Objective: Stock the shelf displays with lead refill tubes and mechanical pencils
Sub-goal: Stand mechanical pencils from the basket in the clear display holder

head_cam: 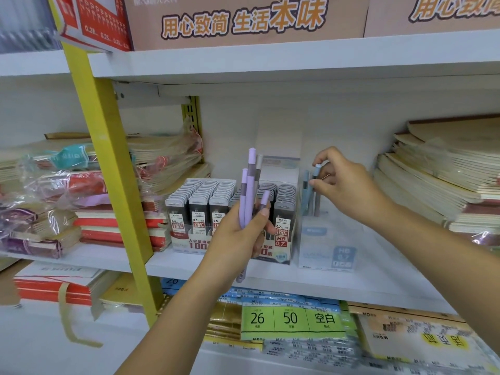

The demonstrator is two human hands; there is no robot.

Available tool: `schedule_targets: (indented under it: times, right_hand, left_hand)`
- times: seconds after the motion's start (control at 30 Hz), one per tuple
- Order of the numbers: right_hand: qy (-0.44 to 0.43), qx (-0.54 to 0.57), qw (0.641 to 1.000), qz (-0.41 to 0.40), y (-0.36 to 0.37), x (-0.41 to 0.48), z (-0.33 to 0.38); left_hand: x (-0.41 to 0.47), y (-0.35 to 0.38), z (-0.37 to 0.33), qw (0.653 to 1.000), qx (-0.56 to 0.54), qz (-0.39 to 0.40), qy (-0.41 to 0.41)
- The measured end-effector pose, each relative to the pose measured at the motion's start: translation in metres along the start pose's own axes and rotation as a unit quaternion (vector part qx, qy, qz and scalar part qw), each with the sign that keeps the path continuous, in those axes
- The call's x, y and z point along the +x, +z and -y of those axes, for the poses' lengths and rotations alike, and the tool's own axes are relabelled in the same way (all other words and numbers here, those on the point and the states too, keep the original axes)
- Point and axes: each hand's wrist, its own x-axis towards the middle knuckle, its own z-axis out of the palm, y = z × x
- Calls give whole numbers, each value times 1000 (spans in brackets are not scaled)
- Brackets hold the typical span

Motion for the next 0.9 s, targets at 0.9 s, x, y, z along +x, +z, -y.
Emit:
schedule_targets:
  times: [0.9]
  right_hand:
    - [58,206,970,120,-6,-25,57]
  left_hand:
    - [-6,10,-9,996,-57,71,-25]
